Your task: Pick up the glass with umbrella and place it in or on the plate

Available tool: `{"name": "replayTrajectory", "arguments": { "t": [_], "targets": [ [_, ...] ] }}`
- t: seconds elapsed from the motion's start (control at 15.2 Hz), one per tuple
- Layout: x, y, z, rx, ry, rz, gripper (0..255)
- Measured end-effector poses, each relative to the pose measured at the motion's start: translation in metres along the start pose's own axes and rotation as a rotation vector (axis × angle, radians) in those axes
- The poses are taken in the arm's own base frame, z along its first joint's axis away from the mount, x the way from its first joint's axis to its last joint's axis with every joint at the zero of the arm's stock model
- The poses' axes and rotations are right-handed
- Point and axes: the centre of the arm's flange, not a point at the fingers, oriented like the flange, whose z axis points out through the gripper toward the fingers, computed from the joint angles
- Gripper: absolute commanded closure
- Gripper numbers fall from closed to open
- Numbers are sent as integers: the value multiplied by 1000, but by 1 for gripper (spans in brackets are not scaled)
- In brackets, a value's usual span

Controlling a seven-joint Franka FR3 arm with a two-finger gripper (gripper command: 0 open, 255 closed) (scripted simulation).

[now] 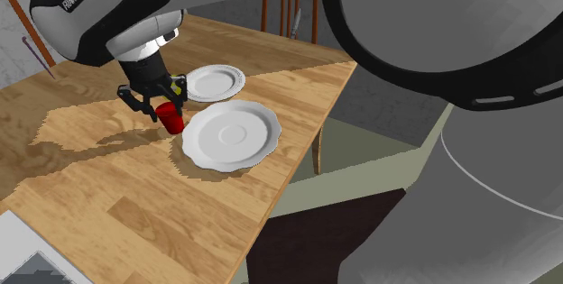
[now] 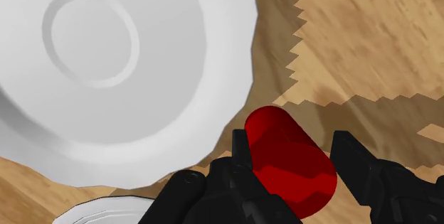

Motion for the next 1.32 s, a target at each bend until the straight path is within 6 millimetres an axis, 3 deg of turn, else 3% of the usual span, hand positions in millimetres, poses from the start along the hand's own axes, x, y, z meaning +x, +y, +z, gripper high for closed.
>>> {"name": "replayTrajectory", "arguments": {
  "t": [1.12, 1.32],
  "targets": [
    [0, 0, -84, 0, -1, 1, 255],
    [-14, 26, -89, -1, -1, 1, 255]
  ]
}}
